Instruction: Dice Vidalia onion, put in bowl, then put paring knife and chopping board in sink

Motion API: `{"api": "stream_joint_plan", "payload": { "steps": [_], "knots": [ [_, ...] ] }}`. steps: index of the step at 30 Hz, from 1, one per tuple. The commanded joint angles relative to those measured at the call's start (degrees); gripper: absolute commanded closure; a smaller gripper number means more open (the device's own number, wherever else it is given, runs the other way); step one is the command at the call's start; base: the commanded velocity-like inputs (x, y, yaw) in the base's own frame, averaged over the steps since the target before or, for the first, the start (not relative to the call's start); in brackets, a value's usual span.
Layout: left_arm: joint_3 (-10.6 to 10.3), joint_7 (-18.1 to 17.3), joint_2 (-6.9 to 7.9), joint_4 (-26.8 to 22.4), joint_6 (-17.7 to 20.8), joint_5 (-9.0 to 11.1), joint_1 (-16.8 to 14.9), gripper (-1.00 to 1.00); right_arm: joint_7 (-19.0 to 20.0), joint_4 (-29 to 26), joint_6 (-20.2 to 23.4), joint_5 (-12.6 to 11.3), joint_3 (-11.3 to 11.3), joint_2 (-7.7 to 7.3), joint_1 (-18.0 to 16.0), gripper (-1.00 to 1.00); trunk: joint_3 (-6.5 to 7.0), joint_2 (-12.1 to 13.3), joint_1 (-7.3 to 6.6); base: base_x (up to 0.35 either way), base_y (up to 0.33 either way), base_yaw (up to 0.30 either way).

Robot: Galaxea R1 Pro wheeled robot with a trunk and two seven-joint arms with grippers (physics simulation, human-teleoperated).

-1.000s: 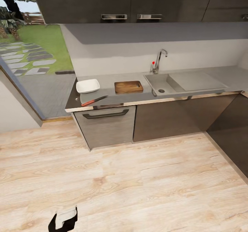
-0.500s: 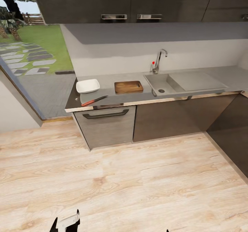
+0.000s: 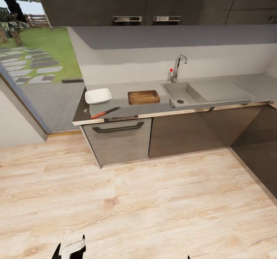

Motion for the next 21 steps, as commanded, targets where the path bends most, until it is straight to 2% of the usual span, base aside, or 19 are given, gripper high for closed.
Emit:
{"api": "stream_joint_plan", "payload": {
  "steps": [1, 10, 16, 21],
  "knots": [
    [-0.31, -0.17, -0.01, 0.21, -0.25, 0.50, -0.09, -1.00, -0.47, 0.00, -0.14, -0.39, 0.47, -0.11, -0.01, -1.00, -0.08, -0.10, 0.03, 0.000, 0.000, 0.000],
    [-0.31, -0.17, 0.01, 0.20, -0.07, 0.50, -0.09, -1.00, -0.52, 0.14, -0.15, -0.38, 0.48, -0.05, -0.01, -1.00, -0.08, -0.10, 0.03, 0.000, 0.000, 0.000],
    [-0.31, -0.24, -0.07, 0.20, 2.36, 0.50, -0.09, -1.00, -0.54, 0.16, -0.15, -0.40, 0.49, 0.04, -0.01, -1.00, -0.07, -0.10, 0.03, 0.000, 0.000, 0.000],
    [-0.31, -0.26, -0.08, 0.20, 2.69, 0.50, -0.09, -1.00, -0.54, 0.78, -0.15, -0.44, 0.53, 0.10, -0.01, -1.00, 0.24, -0.10, 0.03, 0.000, 0.000, 0.000]
  ]
}}
